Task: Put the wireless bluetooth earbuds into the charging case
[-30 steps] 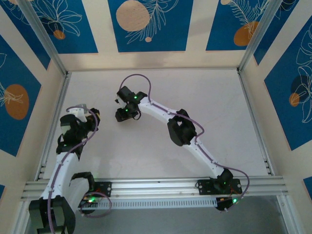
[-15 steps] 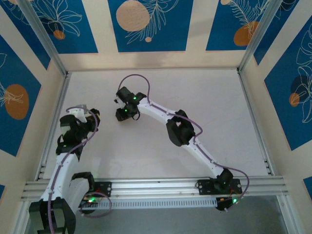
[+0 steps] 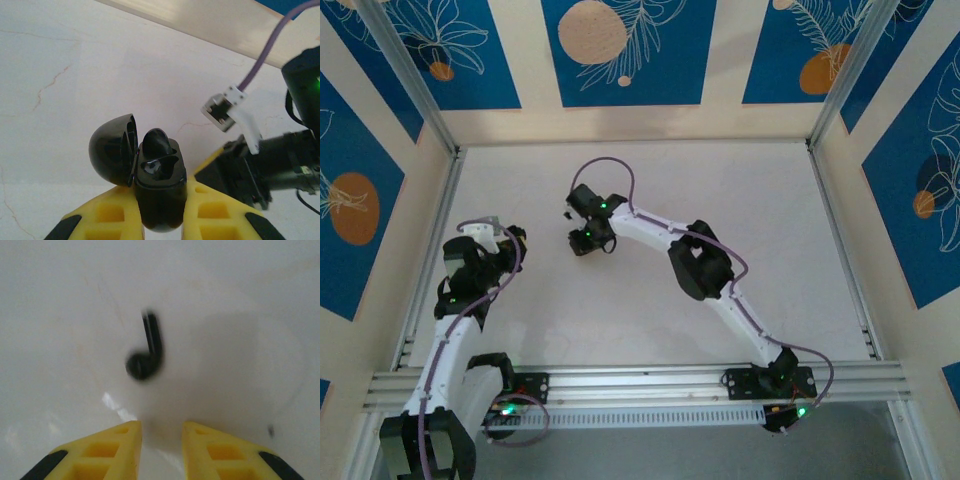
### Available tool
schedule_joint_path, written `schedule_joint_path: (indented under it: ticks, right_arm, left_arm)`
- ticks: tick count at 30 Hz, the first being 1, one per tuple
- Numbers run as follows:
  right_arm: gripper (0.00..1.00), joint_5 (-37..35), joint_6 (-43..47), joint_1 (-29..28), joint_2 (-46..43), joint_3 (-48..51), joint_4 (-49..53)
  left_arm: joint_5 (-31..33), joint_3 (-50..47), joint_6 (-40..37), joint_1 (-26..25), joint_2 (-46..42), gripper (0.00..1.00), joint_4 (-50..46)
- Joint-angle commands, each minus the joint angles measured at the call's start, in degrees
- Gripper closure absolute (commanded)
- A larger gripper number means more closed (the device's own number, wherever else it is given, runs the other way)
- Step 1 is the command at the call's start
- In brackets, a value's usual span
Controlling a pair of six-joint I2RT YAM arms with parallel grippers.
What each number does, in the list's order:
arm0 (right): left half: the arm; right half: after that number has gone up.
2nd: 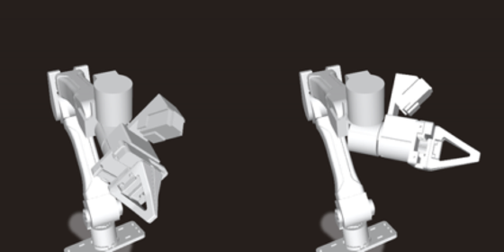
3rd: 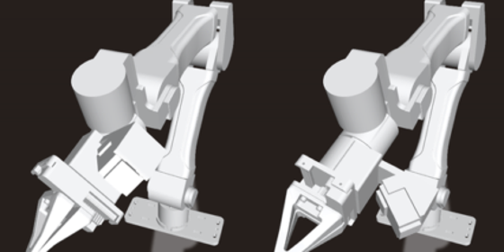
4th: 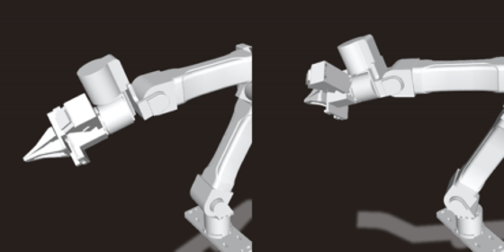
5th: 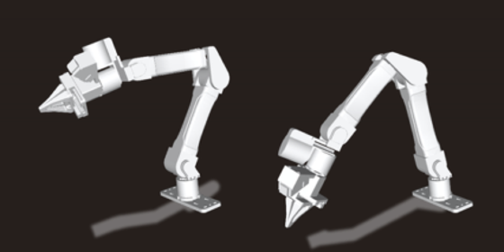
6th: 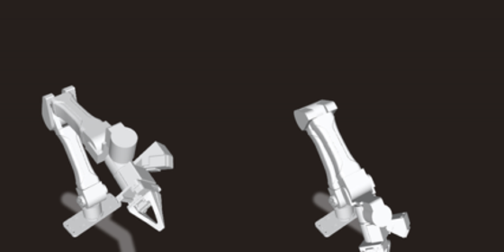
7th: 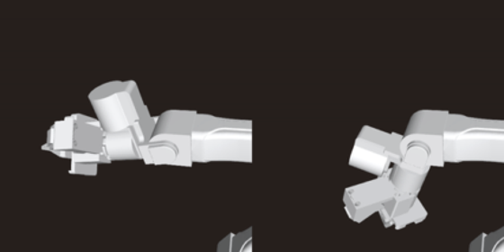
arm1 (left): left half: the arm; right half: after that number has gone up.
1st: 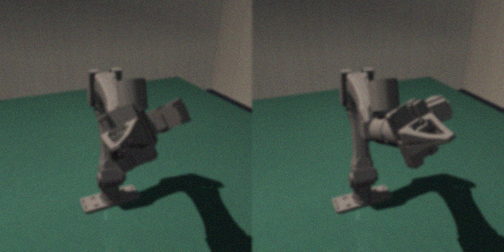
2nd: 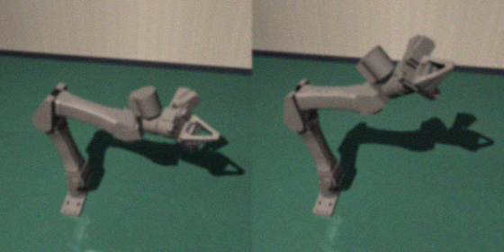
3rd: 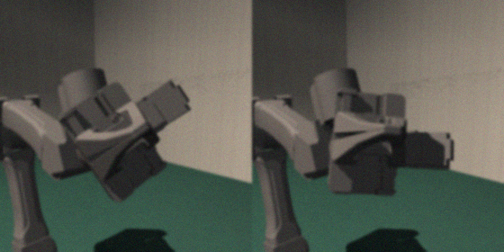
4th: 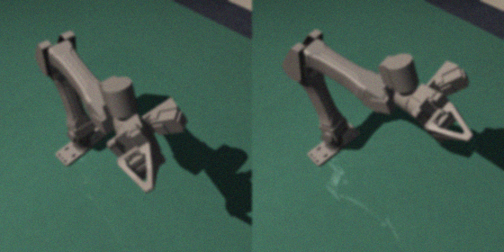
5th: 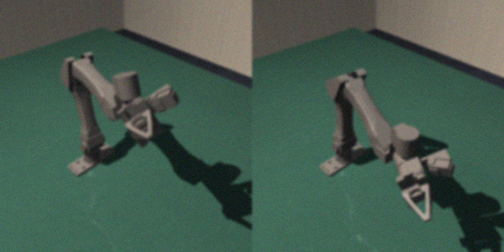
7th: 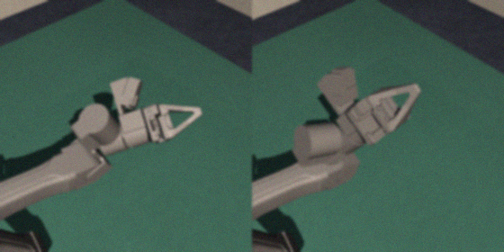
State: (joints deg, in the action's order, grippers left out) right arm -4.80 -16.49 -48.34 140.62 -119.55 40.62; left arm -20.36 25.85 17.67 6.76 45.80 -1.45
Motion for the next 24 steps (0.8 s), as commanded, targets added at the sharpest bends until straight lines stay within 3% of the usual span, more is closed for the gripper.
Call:
schedule_joint_path:
  ticks: [1,8,14,18,24]
  right_arm:
    - [0.73,-0.42,-0.87,0.71,-8.07,9.04,-0.23]
    - [0.73,0.57,-3.73,3.16,-20.78,29.23,-2.61]
    - [0.73,1.44,-5.23,5.41,-27.85,40.24,-2.62]
    - [0.72,2.19,-5.23,6.54,-30.93,42.69,-2.21]
    - [0.64,4.05,-3.74,6.50,-31.19,36.69,-3.65]
  left_arm:
    - [-2.61,0.88,-0.08,0.71,-0.58,0.87,-0.22]
    - [-3.47,0.51,1.11,-1.09,-0.19,0.88,1.93]
    - [-2.91,0.93,1.92,-3.89,1.46,0.88,3.94]
    - [-2.28,1.53,1.96,-5.42,2.84,0.88,4.53]
    - [-0.59,1.92,2.37,-5.63,3.50,0.88,3.84]
